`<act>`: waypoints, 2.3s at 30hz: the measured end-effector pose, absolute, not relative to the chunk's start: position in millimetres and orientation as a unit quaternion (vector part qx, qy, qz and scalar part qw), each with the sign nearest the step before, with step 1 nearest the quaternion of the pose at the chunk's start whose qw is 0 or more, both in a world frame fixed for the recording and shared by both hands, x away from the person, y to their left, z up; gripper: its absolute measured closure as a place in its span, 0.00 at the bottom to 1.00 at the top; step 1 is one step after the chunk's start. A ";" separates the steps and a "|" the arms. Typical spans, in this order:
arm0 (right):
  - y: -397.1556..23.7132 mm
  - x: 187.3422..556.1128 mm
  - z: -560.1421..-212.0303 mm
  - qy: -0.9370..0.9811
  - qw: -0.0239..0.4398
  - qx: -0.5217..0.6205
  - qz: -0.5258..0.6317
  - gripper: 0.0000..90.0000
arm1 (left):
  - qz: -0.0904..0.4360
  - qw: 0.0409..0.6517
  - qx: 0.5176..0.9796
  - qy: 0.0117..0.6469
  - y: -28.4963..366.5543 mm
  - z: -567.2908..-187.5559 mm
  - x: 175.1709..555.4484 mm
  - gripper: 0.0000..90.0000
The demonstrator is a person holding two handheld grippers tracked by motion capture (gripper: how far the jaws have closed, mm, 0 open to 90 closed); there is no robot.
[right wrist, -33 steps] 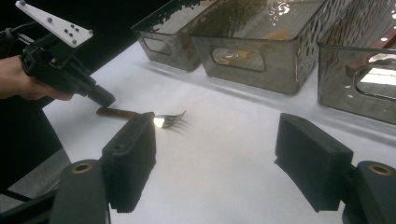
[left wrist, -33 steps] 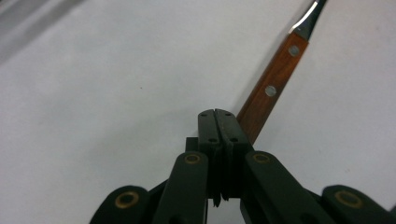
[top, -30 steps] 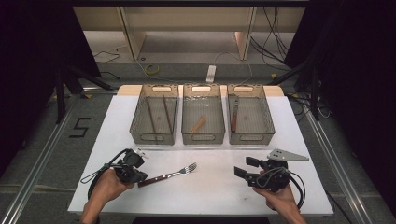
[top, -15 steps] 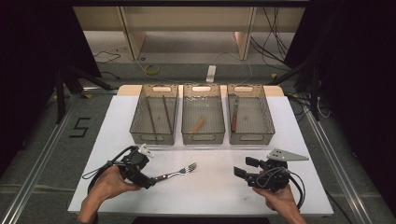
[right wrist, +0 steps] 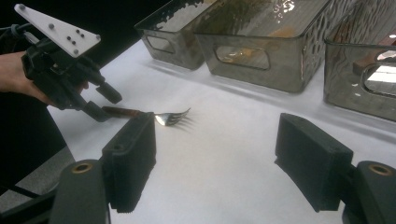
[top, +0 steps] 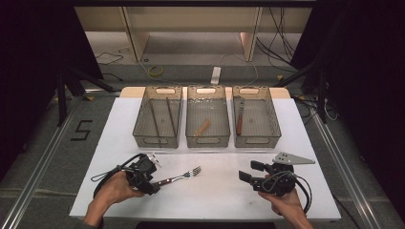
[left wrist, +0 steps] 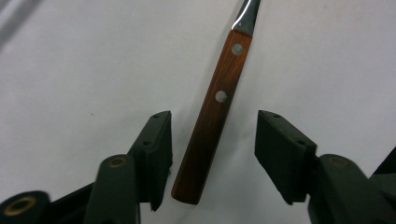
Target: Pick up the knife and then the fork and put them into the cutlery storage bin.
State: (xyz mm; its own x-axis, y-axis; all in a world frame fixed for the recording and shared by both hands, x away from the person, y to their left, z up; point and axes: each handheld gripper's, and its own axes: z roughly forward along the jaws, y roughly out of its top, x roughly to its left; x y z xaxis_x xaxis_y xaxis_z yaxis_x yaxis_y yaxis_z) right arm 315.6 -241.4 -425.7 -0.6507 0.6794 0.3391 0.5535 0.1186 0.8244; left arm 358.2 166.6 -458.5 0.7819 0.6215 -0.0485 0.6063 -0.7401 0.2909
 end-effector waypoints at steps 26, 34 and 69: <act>-242.0 316.2 -425.9 0.748 0.060 0.413 0.515 0.33 | 0.036 0.121 0.955 0.269 156.7 -462.3 355.5 0.83; -241.9 316.4 -426.1 0.747 0.059 0.414 0.517 0.33 | 0.037 0.134 0.951 0.277 159.1 -460.6 355.3 0.84; -228.2 324.7 -419.6 0.724 0.062 0.431 0.535 0.29 | 0.070 0.361 0.874 0.319 113.3 -423.4 357.3 0.83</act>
